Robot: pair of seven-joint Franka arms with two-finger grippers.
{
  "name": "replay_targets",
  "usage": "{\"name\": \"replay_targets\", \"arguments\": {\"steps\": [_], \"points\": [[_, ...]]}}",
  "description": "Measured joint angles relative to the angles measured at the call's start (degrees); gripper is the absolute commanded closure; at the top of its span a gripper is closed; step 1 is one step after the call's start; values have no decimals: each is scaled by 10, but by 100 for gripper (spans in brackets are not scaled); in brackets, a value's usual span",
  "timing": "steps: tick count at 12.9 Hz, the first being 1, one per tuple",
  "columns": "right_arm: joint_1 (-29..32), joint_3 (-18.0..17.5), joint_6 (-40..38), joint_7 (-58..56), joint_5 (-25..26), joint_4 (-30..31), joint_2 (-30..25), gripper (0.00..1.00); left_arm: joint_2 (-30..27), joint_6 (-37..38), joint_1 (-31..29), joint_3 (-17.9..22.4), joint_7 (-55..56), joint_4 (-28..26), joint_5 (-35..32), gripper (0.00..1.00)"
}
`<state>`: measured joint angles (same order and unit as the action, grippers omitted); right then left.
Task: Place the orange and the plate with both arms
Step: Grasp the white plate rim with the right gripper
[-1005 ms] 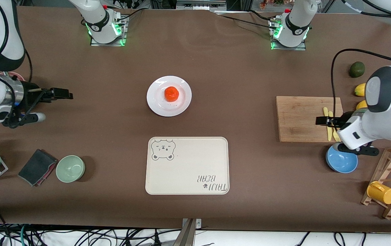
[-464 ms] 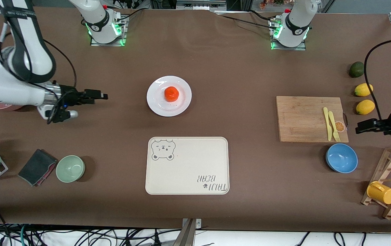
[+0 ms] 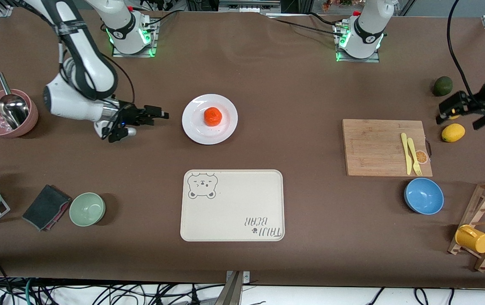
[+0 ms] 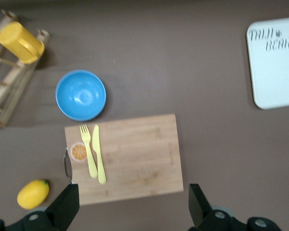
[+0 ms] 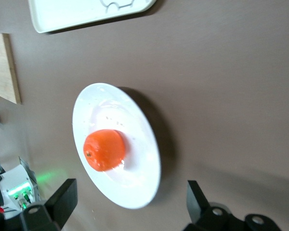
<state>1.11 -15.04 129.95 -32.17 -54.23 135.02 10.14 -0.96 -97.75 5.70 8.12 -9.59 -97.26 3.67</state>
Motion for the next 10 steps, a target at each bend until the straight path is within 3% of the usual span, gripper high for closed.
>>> {"name": "replay_targets", "arguments": {"steps": [7,10], "points": [[0,-45,91,-211,-221,44,62,0,4,10,0,-20,0,-13,-18,0],[0,-59,112,-263,-276,44,89,0,4,10,0,-22,0,-13,-19,0]]}}
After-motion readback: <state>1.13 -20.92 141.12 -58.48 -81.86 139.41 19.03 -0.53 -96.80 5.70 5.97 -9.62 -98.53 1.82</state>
